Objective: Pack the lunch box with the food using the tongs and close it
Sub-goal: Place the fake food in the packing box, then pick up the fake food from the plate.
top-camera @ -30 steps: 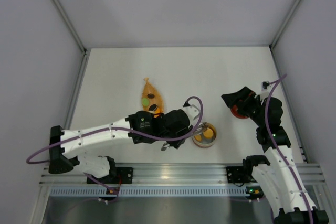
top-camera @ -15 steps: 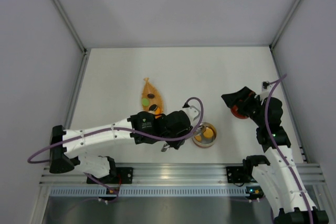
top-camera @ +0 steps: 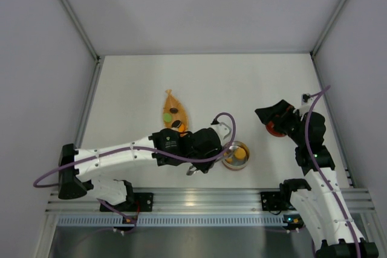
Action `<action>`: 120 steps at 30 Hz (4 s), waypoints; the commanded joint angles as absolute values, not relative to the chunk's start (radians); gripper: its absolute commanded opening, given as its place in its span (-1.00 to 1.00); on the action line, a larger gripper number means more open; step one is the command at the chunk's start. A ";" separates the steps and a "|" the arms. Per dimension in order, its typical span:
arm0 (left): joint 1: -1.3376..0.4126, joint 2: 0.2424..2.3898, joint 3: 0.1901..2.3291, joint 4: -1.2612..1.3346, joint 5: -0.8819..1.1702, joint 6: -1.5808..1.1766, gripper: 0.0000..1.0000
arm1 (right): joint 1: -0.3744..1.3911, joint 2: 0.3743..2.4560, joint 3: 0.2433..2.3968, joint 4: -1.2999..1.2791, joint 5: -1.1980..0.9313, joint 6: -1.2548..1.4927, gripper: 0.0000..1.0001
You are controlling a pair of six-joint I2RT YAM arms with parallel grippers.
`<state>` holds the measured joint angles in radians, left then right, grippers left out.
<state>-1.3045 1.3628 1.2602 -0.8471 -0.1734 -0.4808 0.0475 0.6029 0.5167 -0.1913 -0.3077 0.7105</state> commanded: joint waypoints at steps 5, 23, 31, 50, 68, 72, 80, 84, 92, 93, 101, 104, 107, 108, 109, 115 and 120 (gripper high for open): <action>-1.308 1.361 1.279 -0.839 -0.193 -0.483 -0.10 | 0.037 0.606 0.529 -0.123 -0.301 0.706 0.99; -1.031 1.134 1.336 -0.972 -0.495 -0.537 -0.07 | 0.037 0.597 0.517 -0.120 -0.308 0.710 0.99; -0.876 1.164 1.238 -0.947 -0.393 -0.459 -0.01 | 0.037 0.594 0.515 -0.121 -0.307 0.709 0.99; -0.876 1.186 1.101 -0.943 -0.348 -0.456 -0.01 | 0.038 0.597 0.503 -0.114 -0.308 0.712 0.99; -0.839 1.213 1.049 -0.916 -0.370 -0.440 -0.01 | 0.037 0.600 0.505 -0.114 -0.308 0.709 0.99; -0.827 1.218 1.043 -0.904 -0.361 -0.431 0.00 | 0.037 0.601 0.508 -0.114 -0.308 0.707 0.99; -0.810 1.232 1.049 -0.899 -0.356 -0.423 -0.01 | 0.037 0.620 0.509 -0.104 -0.313 0.706 0.99; -0.798 1.233 1.043 -0.894 -0.350 -0.417 -0.02 | 0.038 0.618 0.512 -0.106 -0.313 0.701 0.99; -0.779 1.226 1.043 -0.890 -0.344 -0.411 -0.02 | 0.037 0.621 0.515 -0.109 -0.311 0.699 0.99; -0.779 1.227 1.040 -0.888 -0.344 -0.408 -0.02 | 0.037 0.620 0.514 -0.109 -0.311 0.699 0.99; -0.776 1.221 1.039 -0.888 -0.348 -0.407 -0.03 | 0.038 0.612 0.508 -0.110 -0.310 0.701 0.99; -0.775 1.223 1.040 -0.888 -0.359 -0.407 -0.05 | 0.037 0.612 0.508 -0.113 -0.310 0.701 0.99; -0.775 1.220 1.045 -0.893 -0.380 -0.408 -0.07 | 0.038 0.609 0.506 -0.115 -0.308 0.703 0.99; -0.775 1.218 1.046 -0.894 -0.387 -0.408 -0.07 | 0.037 0.611 0.506 -0.115 -0.308 0.703 0.99; -0.775 1.218 1.049 -0.897 -0.399 -0.408 -0.08 | 0.037 0.609 0.506 -0.114 -0.308 0.701 0.99; -0.775 1.224 1.069 -0.910 -0.437 -0.408 -0.09 | 0.037 0.609 0.505 -0.114 -0.308 0.703 0.99; -0.775 1.232 1.074 -0.907 -0.431 -0.403 -0.09 | 0.037 0.609 0.503 -0.115 -0.308 0.703 0.99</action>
